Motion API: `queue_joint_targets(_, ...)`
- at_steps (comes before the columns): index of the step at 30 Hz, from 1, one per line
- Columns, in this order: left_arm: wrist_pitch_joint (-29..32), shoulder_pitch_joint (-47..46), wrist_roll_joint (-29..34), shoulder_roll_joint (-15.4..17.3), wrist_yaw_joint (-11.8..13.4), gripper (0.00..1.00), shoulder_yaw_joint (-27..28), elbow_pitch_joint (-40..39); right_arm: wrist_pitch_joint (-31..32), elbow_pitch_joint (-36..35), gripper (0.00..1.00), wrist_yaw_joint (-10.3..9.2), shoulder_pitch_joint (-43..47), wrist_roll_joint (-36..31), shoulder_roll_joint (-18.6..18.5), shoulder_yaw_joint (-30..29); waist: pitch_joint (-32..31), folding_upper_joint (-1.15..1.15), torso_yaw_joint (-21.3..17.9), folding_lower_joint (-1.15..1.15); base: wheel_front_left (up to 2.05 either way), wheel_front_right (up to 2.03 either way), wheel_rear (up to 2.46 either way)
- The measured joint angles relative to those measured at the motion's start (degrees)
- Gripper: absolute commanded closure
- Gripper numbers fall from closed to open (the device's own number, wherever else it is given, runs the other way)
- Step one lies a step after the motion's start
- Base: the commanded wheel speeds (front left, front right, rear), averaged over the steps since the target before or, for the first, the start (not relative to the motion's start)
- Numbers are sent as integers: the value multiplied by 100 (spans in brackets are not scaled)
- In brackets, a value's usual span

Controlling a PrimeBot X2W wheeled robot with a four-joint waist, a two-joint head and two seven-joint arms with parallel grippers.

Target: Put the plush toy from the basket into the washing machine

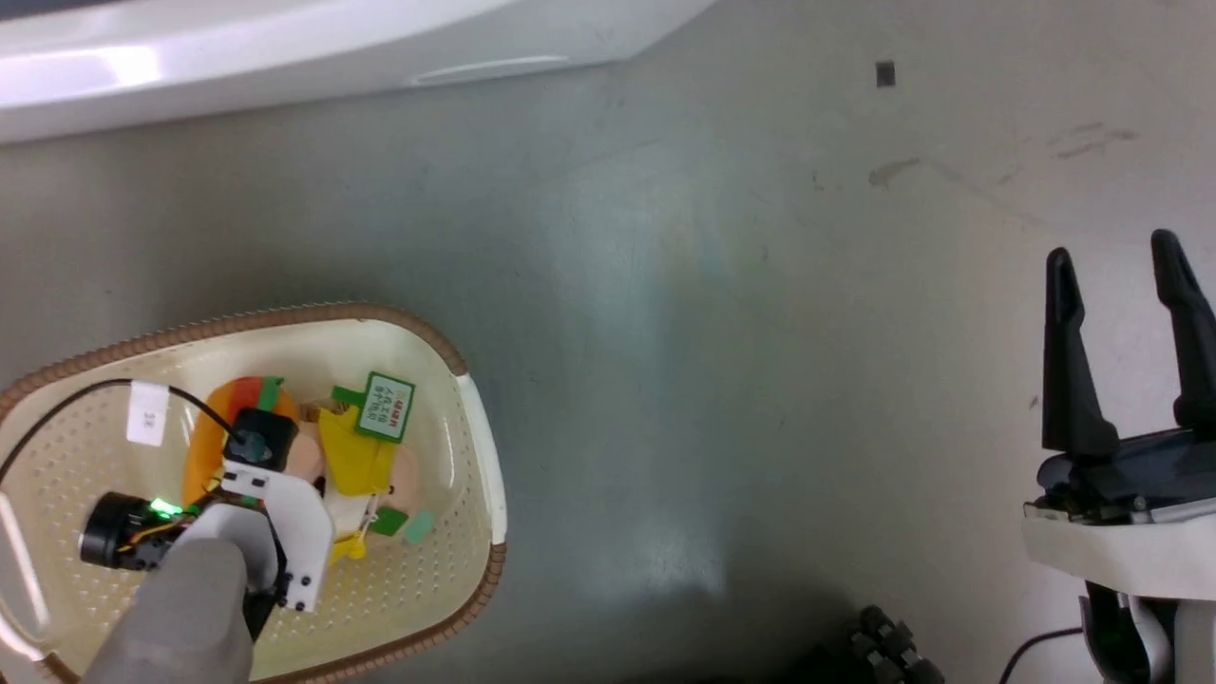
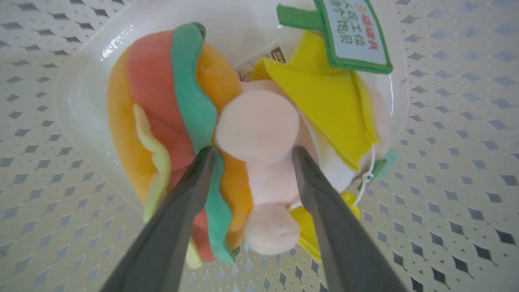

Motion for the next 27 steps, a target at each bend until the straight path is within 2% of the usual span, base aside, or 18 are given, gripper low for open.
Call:
queue_joint_targets(11, -5, -562, -211, 81, 9, 0, -197, 578, -142, -193, 0, 0, -88, 63, 0, -48, 579, 0, -150, 0, 0, 0, 0)
queue_joint_targets(12, 19, -608, -235, 80, 8, 7, -214, 620, -148, -207, 0, 0, -100, 65, 0, -57, 621, 0, -162, 0, 0, 0, 0)
queue_joint_targets(13, 16, -654, -276, 77, 1, 93, -215, 673, -159, -219, 0, 0, -114, 71, 0, -69, 660, 0, -171, 0, 0, 0, 0)
queue_joint_targets(14, 19, -699, -324, 70, -19, 100, -215, 725, -165, -231, 0, 0, -129, 71, 0, -77, 697, 0, -181, 0, 0, 0, 0)
queue_joint_targets(27, -30, -430, -513, -236, 19, 100, -283, 905, -167, -169, 0, 0, -152, 43, 0, -154, 168, 0, -107, 0, 0, 0, 0)
